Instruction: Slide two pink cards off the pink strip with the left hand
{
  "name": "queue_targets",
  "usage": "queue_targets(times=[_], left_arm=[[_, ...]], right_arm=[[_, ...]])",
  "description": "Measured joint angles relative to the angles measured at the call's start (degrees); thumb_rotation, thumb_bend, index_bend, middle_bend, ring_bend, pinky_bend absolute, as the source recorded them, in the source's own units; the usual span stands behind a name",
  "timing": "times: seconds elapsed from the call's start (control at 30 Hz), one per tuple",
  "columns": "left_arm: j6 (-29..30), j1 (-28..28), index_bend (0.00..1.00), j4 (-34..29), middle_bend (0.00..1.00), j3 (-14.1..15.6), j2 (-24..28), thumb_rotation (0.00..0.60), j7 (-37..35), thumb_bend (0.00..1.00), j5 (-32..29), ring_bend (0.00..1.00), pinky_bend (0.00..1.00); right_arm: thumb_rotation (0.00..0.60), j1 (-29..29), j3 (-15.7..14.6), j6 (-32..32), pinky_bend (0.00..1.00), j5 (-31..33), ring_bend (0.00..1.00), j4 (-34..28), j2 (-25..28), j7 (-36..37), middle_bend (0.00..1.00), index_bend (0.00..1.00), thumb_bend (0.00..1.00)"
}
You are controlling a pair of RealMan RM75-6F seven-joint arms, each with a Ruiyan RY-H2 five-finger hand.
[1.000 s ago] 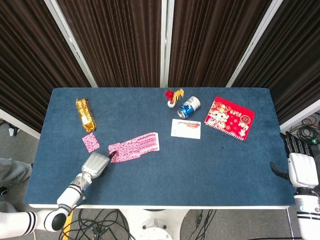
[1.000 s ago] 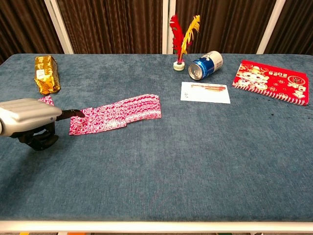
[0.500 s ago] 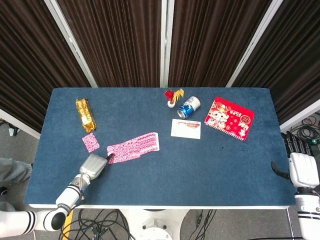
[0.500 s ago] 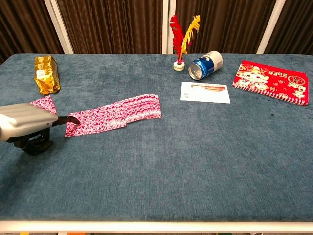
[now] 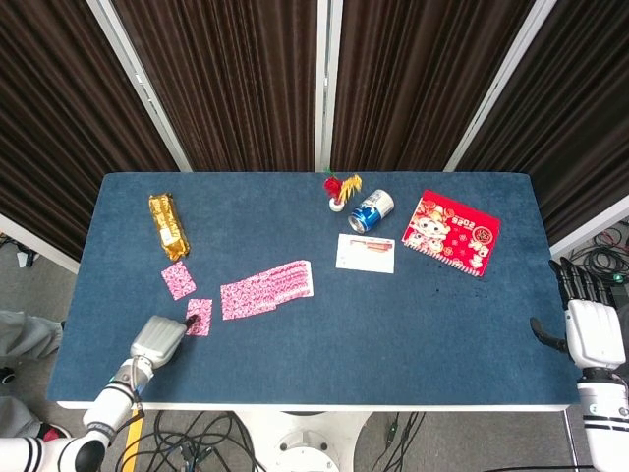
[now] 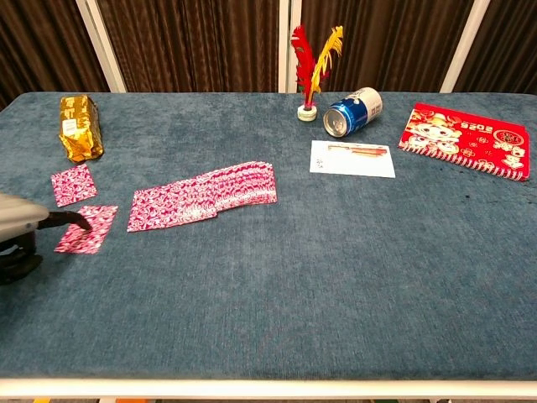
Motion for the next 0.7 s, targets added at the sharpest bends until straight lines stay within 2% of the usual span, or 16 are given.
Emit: queue_targets(times=[0.37,0.57,0.7], left_arm=[[3.36,3.83,0.14,-3.18,0.86,1.92,3.35,0.6,-1.96,0.58,2.08,0.88,0.85],[6.61,4.54,0.14,-4.8,0.86,0.47,4.93,0.6,-3.51,0.58,6.14,0.88,0.85],[10.69,5.31,0.14,-6.19,0.85,-1.56,6.51,0.6,-5.14,0.58,9.99,0.87,0.83]], right_arm=[[0.6,0.6,-0.21,-0.55,0.0,-0.35,0.0,-0.31,-0.72,-1.09,0.0,0.0,0.21],[0.6,0.54,0.03,0.04,0.0,-0.32,0.0,-1.03,-0.37,-1.7,0.0,0.0,0.21],[0.6,0.61,0.03,0.01,0.0,-0.35,0.0,-1.28,-0.34,-1.91,0.0,0.0,0.21]])
